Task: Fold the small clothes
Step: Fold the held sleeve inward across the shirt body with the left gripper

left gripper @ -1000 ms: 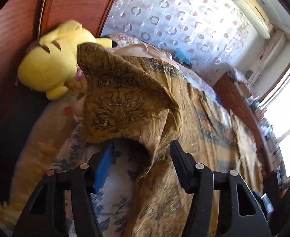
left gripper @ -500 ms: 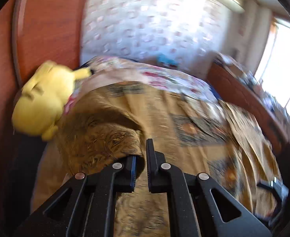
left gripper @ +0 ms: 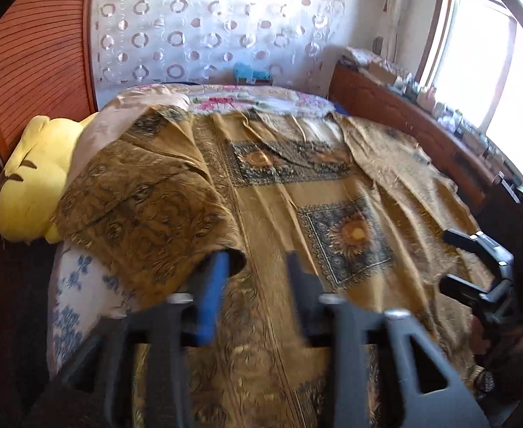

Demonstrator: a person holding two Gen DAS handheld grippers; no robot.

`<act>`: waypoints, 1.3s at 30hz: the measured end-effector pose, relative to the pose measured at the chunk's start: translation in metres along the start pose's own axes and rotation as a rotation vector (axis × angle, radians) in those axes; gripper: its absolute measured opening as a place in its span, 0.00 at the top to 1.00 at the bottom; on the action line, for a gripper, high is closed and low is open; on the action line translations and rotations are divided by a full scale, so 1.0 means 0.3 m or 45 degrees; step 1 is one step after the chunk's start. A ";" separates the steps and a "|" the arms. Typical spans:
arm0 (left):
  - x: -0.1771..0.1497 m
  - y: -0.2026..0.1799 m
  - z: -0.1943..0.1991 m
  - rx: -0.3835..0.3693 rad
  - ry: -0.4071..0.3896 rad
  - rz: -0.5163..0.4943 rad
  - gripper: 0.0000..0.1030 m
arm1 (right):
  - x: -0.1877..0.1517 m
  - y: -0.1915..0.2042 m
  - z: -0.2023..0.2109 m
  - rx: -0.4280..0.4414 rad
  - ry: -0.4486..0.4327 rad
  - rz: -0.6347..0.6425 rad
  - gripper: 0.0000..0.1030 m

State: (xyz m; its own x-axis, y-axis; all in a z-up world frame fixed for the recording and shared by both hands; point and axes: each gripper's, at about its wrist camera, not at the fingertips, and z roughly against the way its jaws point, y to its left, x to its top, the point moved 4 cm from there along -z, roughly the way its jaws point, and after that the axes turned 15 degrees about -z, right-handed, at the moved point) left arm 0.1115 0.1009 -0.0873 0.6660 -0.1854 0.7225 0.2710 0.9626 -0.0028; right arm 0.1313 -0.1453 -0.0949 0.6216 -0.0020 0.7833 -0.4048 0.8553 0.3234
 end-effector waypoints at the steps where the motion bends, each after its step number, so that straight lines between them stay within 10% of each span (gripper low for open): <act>1: 0.002 0.006 0.016 0.001 -0.016 0.009 0.43 | 0.000 0.003 0.000 0.003 0.003 0.001 0.00; 4: 0.000 0.033 0.045 0.051 -0.041 0.018 0.26 | 0.010 0.019 -0.007 0.023 0.031 0.024 0.00; 21: -0.027 0.473 -0.142 0.288 0.070 0.221 0.26 | 0.058 0.127 -0.120 0.076 0.107 0.144 0.00; 28: -0.053 0.536 -0.225 0.242 0.152 0.249 0.26 | 0.043 0.140 -0.149 0.073 0.125 0.164 0.00; 39: -0.042 0.505 -0.197 0.275 0.149 0.130 0.90 | 0.050 0.111 -0.164 0.100 0.141 0.087 0.00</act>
State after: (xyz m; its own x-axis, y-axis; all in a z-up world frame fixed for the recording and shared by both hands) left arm 0.1853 0.2373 -0.1378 0.7616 -0.0946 0.6411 0.0518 0.9950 0.0853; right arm 0.1599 -0.0913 -0.0985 0.6591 0.1161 0.7431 -0.4976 0.8082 0.3150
